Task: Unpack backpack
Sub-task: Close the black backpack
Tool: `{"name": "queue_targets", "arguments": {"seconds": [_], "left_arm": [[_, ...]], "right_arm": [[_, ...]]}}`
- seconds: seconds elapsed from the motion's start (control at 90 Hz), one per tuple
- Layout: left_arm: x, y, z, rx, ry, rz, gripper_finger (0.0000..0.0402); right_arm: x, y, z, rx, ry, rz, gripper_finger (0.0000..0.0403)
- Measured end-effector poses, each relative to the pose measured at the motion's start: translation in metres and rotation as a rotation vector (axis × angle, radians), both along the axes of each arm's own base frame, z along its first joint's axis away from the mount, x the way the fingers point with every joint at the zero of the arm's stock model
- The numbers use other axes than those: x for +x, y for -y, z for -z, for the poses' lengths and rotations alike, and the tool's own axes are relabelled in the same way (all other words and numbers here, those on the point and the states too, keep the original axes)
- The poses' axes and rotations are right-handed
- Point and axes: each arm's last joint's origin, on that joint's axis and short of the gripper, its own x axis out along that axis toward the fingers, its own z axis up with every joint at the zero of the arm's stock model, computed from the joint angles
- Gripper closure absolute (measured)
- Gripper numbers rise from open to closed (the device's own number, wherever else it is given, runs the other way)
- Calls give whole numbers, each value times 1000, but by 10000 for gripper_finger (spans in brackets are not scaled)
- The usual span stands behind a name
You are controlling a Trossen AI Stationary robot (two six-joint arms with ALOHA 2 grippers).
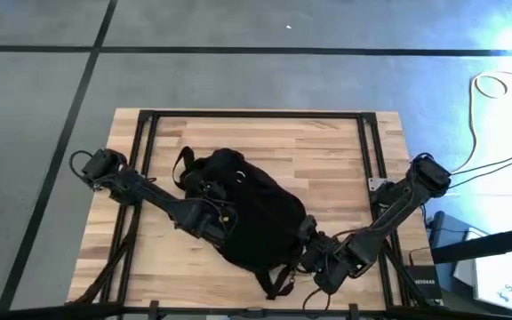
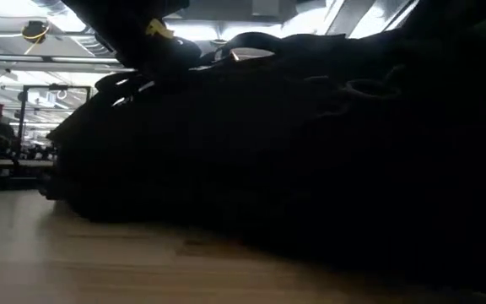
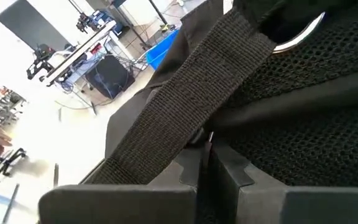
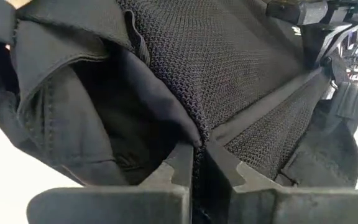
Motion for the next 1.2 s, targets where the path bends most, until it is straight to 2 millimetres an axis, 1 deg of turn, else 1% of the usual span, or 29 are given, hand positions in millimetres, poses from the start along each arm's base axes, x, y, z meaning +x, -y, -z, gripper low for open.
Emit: {"name": "queue_targets", "arguments": {"seconds": [0.178, 0.311, 0.456, 0.589, 0.689, 0.789, 0.911, 1.067, 1.122, 1.2], "left_arm": [[0, 0, 0, -3, 7, -2, 401], [0, 0, 0, -4, 9, -2, 401], [3, 1, -1, -18, 30, 3, 401], [11, 5, -8, -107, 80, 44, 401], [17, 8, -17, -194, 70, 116, 401], [19, 4, -26, -288, 41, 183, 401], [19, -7, -32, -379, -50, 251, 401], [24, -24, -32, -516, -258, 435, 402], [25, -29, -31, -517, -330, 501, 401], [27, -35, -31, -488, -386, 544, 397]], "right_arm": [[0, 0, 0, 21, 6, 19, 403], [-2, 2, -1, 83, 32, 98, 403], [-5, 6, 0, 90, 26, 150, 403], [-8, 5, 2, 127, -12, 157, 403], [-10, 4, 3, 168, -59, 165, 403], [-14, 5, 4, 179, -87, 192, 403], [-20, 2, 4, 174, -87, 199, 403], [-23, 1, 1, 211, -89, 205, 403], [-24, 0, 1, 217, -89, 202, 403], [-24, 0, 1, 220, -89, 201, 403]]}}
